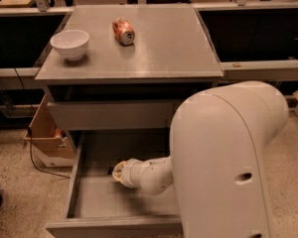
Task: Pick rxbar chocolate from middle drawer and place on counter
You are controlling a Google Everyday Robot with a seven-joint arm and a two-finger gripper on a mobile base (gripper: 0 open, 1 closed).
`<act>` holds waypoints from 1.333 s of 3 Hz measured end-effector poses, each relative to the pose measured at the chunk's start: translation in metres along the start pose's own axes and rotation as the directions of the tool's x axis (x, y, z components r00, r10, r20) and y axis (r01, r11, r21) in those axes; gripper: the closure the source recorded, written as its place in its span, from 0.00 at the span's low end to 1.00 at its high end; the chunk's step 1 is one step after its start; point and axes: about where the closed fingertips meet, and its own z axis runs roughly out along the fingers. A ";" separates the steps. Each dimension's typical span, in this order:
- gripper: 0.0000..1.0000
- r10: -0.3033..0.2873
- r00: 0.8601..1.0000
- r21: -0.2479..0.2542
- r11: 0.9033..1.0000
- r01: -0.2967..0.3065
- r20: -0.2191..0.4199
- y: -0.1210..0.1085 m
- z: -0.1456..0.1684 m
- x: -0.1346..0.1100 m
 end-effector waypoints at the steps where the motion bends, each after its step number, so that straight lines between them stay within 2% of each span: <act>1: 1.00 0.002 0.999 0.050 0.999 0.000 -0.041 -0.021 -0.044 -0.007; 2: 1.00 0.026 0.999 0.095 0.995 -0.023 -0.028 -0.045 -0.103 -0.020; 3: 1.00 0.026 0.999 0.094 0.995 -0.023 -0.028 -0.044 -0.102 -0.021; 4: 1.00 0.018 0.999 0.129 0.991 -0.014 -0.031 -0.059 -0.121 -0.028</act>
Offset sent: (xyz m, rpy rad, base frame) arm -0.0072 -0.1044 0.1549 0.0196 -0.0686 -0.0956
